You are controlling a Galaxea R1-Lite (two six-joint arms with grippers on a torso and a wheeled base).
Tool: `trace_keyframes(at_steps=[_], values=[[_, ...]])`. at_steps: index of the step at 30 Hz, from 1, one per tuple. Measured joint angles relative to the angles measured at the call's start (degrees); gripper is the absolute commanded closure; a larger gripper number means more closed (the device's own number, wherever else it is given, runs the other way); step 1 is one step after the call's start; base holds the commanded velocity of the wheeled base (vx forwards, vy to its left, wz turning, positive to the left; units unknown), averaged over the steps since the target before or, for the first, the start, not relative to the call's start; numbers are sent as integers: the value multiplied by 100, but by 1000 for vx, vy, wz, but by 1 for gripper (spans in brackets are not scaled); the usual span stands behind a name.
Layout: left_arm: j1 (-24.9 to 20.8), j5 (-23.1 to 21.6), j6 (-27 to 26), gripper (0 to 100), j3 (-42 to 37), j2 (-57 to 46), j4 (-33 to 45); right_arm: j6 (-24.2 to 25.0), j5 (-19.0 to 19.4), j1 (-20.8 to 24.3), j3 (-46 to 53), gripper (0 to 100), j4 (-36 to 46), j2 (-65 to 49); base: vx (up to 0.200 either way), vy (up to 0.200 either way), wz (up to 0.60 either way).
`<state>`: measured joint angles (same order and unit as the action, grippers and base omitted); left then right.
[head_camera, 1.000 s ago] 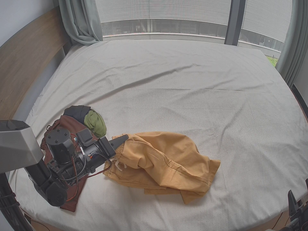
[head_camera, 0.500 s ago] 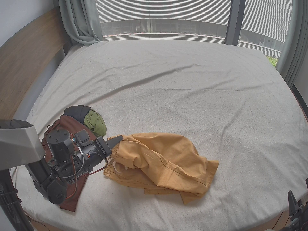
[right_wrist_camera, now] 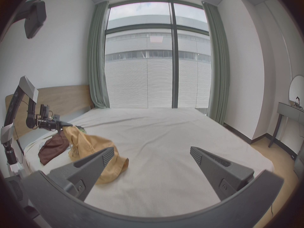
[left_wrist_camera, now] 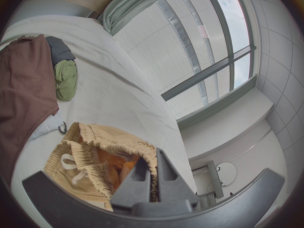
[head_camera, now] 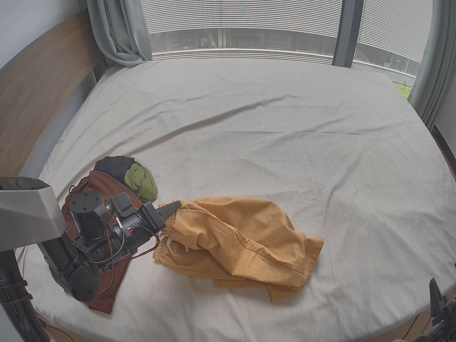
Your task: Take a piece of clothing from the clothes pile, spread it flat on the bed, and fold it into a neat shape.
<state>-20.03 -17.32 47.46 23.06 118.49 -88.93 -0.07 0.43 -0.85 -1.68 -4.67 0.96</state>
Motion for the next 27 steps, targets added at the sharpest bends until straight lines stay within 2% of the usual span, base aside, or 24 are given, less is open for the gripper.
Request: trace_keyframes(at_steps=[6, 9, 12, 16, 18, 22, 27], values=[[7, 0, 0, 100, 6, 0, 2, 67, 6, 121, -560, 0, -452, 391, 0, 0, 0], [11, 0, 0, 100, 9, 0, 2, 236, 28, 440, -722, 0, -525, 785, 0, 0, 0], [11, 0, -2, 100, 9, 0, 2, 617, 80, 868, -875, 0, -567, 1198, 0, 0, 0], [13, 9, -2, 100, 20, 0, 2, 1282, 373, 1438, -1108, 0, -611, 1836, 0, 0, 0], [11, 15, -2, 100, 22, -2, 0, 1432, 523, 1612, -1192, 0, -657, 2152, 0, 0, 0], [5, 22, -2, 100, 26, -9, 2, 1573, 868, 1815, -1331, 0, -872, 2805, 0, 0, 0], [5, 26, -2, 100, 30, -17, 0, 1619, 1059, 1891, -1612, 0, -1123, 3611, 0, 0, 0]])
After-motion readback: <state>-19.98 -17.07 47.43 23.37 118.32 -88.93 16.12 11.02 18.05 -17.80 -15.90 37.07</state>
